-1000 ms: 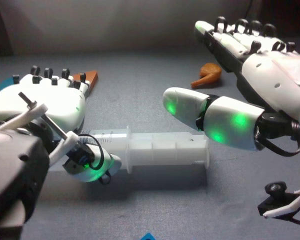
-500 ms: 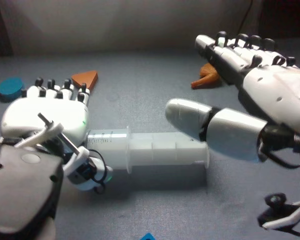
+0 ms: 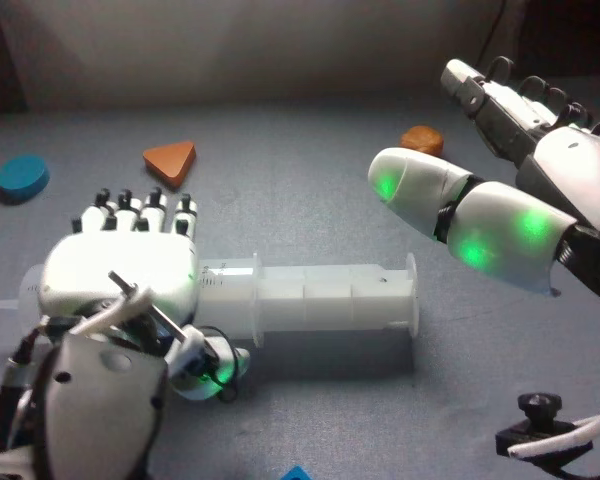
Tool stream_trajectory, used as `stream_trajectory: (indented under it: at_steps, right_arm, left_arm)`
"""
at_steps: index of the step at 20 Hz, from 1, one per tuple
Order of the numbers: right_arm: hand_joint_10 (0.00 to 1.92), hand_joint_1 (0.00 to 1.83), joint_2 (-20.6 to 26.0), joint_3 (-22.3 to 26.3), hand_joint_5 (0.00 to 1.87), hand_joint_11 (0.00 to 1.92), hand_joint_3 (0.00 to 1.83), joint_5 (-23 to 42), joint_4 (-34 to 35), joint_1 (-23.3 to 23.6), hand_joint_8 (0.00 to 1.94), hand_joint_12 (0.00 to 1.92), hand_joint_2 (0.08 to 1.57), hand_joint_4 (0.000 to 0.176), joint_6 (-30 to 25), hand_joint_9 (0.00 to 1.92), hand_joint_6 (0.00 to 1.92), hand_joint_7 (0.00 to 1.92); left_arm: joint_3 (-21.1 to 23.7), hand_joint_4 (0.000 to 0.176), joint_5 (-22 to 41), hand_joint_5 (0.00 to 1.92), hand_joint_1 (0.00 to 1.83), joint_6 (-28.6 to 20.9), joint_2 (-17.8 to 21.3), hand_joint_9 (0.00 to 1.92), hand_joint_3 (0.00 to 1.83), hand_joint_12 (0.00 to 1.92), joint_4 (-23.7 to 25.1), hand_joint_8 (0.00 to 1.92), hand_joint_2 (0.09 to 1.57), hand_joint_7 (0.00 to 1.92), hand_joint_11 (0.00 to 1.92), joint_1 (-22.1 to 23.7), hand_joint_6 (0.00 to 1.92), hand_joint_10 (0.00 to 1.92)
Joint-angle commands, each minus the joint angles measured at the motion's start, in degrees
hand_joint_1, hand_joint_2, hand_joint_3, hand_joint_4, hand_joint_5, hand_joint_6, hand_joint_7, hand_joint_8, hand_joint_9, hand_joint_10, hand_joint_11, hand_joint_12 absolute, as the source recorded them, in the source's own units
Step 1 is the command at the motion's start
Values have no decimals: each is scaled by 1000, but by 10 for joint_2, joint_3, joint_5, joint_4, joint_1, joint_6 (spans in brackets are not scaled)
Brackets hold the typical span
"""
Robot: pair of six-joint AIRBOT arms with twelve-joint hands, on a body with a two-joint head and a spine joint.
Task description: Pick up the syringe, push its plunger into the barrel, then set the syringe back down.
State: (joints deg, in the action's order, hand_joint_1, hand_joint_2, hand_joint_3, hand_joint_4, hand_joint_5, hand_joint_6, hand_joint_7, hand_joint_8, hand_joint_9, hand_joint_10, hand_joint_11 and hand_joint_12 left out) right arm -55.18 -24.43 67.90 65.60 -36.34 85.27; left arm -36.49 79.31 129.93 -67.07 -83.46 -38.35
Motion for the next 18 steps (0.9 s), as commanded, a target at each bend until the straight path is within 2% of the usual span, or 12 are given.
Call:
stream_trajectory:
  at_steps: [1,6,11,18]
  right_arm:
    - [0,0,0,2,0,0,4,39,-57,5,0,106,1051,75,-6,0,0,0]
    - [0,0,-6,3,0,10,2,46,-57,-16,0,83,1052,74,3,0,0,0]
    - [0,0,-12,1,0,0,1,58,-31,-22,0,46,1052,69,3,0,0,0]
    - [0,0,-26,1,0,22,0,90,-9,-40,0,69,1052,69,-71,0,0,0]
  left_arm:
    - [-2,0,37,46,639,-3,-3,35,2,235,50,2,997,14,0,-1,8,2]
    - [-14,0,46,50,636,-20,-18,36,3,248,62,1,1003,13,0,-23,5,1]
    - [-47,0,18,55,627,-20,-37,46,1,310,75,1,1006,23,0,-30,2,2]
    - [-65,0,10,58,654,-26,-54,53,0,290,83,0,1002,28,0,-48,0,2]
